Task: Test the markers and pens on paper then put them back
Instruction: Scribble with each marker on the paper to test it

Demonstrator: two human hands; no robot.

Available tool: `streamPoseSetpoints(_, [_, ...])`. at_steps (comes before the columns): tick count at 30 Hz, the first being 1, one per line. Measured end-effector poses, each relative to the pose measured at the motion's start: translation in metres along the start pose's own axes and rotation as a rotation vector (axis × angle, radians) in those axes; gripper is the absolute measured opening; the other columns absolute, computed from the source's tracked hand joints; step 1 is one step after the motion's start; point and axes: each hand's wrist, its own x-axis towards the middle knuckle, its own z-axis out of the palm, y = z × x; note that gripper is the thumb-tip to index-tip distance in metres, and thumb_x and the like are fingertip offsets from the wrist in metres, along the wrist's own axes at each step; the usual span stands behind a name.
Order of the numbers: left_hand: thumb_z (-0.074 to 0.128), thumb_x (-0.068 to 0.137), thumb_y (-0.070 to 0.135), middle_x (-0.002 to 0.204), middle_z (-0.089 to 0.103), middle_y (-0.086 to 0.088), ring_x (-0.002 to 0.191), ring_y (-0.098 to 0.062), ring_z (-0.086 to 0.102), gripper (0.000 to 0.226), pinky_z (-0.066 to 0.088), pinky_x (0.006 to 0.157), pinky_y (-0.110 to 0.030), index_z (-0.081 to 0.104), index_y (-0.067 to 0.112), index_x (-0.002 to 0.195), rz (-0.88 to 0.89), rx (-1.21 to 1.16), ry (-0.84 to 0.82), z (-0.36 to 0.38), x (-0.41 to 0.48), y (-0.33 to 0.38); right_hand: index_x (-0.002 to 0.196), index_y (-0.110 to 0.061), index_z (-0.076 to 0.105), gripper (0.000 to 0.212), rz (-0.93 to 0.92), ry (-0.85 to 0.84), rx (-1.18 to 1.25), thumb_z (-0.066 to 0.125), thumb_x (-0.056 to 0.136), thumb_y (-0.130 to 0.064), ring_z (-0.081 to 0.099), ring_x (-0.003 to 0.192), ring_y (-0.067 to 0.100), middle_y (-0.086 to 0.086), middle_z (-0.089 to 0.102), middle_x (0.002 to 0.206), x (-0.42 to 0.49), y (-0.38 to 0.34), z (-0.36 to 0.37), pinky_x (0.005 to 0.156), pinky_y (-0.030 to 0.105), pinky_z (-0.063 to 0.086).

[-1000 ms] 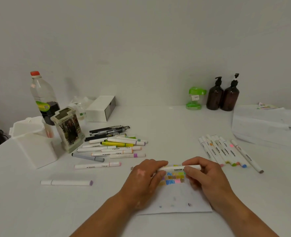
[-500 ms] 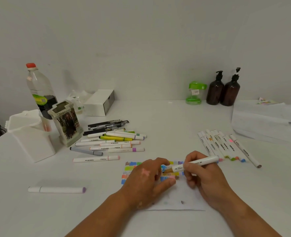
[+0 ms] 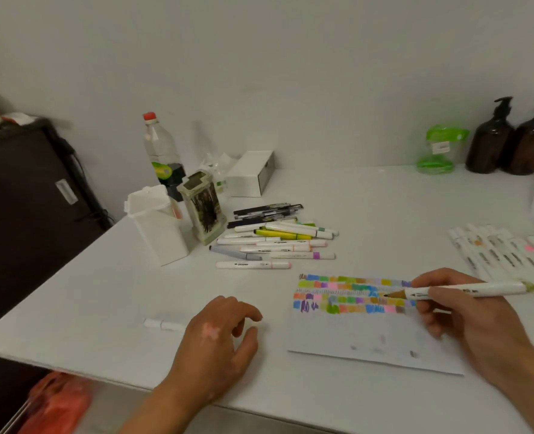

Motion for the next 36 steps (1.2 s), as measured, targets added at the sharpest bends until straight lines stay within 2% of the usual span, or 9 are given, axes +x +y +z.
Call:
streamPoseSetpoints(4, [0.068, 0.077, 0.02, 0.077, 0.042, 0.024, 0.075, 0.0, 0.045, 0.036, 0.035, 0.068, -0.01, 0.066, 0.027, 0.112, -0.074, 0.125, -0.064, -0.035, -0.031, -0.033, 0.088, -0.007, 0.074, 0.022, -0.052, -0.061, -0.179, 0.057, 0.092, 0.006, 0.051, 0.052, 0.024, 0.024, 0.063, 0.067, -0.003, 0.0, 0.002, 0.042, 0.023, 0.04])
streamPoseSetpoints(10, [0.077, 0.085, 0.016, 0.082, 0.056, 0.014, 0.075, -0.009, 0.051, 0.024, 0.049, 0.064, -0.028, 0.073, 0.022, 0.107, -0.139, 0.216, -0.093, -0.046, -0.046, -0.056, 0.095, -0.008, 0.074, 0.016, -0.064, -0.101, -0.234, 0.061, 0.092, 0.001, 0.051, 0.051, 0.025, 0.02, 0.065, 0.068, -0.002, 0.003, 0.003, 0.043, 0.022, 0.042])
streamPoseSetpoints(18, [0.071, 0.089, 0.012, 0.083, 0.061, 0.002, 0.075, -0.019, 0.054, 0.019, 0.05, 0.061, -0.036, 0.074, 0.016, 0.107, 0.025, 0.211, -0.08, -0.016, -0.004, -0.039, 0.09, -0.009, 0.074, 0.016, -0.027, -0.11, -0.19, 0.061, 0.092, 0.0, 0.052, 0.055, 0.028, 0.019, 0.065, 0.068, -0.003, -0.002, 0.008, 0.045, 0.029, 0.043])
streamPoseSetpoints(23, [0.066, 0.094, 0.018, 0.094, 0.067, -0.003, 0.083, -0.019, 0.054, 0.019, 0.047, 0.071, -0.031, 0.073, 0.015, 0.111, 0.082, 0.22, -0.063, 0.007, 0.061, -0.036, 0.087, -0.011, 0.074, 0.008, -0.018, -0.091, -0.16, 0.067, 0.084, -0.012, 0.053, 0.054, 0.026, 0.016, 0.066, 0.067, -0.006, -0.006, 0.011, 0.042, 0.028, 0.043])
streamPoseSetpoints(27, [0.06, 0.098, 0.022, 0.105, 0.068, -0.006, 0.095, -0.022, 0.057, 0.021, 0.048, 0.081, -0.031, 0.07, 0.019, 0.116, 0.016, 0.239, -0.144, 0.028, 0.096, -0.045, 0.087, -0.012, 0.074, 0.019, -0.018, -0.074, -0.168, 0.062, 0.092, 0.001, 0.053, 0.055, 0.026, 0.014, 0.067, 0.068, -0.007, -0.004, 0.008, 0.044, 0.03, 0.044])
streamPoseSetpoints(31, [0.06, 0.098, 0.027, 0.106, 0.069, -0.004, 0.092, -0.017, 0.059, 0.024, 0.045, 0.081, -0.024, 0.069, 0.02, 0.119, -0.027, 0.237, -0.154, 0.042, 0.098, -0.052, 0.088, -0.013, 0.074, 0.018, -0.012, -0.069, -0.163, 0.062, 0.093, 0.0, 0.054, 0.056, 0.026, 0.015, 0.068, 0.068, -0.007, -0.004, 0.006, 0.048, 0.032, 0.043])
streamPoseSetpoints(34, [0.058, 0.099, 0.029, 0.108, 0.069, -0.004, 0.095, -0.02, 0.06, 0.023, 0.049, 0.085, -0.03, 0.068, 0.021, 0.118, -0.056, 0.246, -0.11, 0.044, 0.101, -0.056, 0.088, -0.014, 0.075, 0.007, 0.001, -0.08, -0.161, 0.068, 0.086, -0.013, 0.055, 0.057, 0.024, 0.014, 0.068, 0.068, -0.007, -0.005, 0.008, 0.047, 0.032, 0.043])
streamPoseSetpoints(36, [0.057, 0.099, 0.029, 0.113, 0.069, -0.004, 0.102, -0.022, 0.06, 0.025, 0.049, 0.089, -0.034, 0.067, 0.021, 0.12, -0.073, 0.252, -0.089, 0.043, 0.105, -0.058, 0.087, -0.015, 0.075, 0.014, 0.009, -0.077, -0.161, 0.067, 0.078, -0.023, 0.055, 0.057, 0.023, 0.013, 0.068, 0.068, -0.007, -0.006, 0.009, 0.047, 0.031, 0.043])
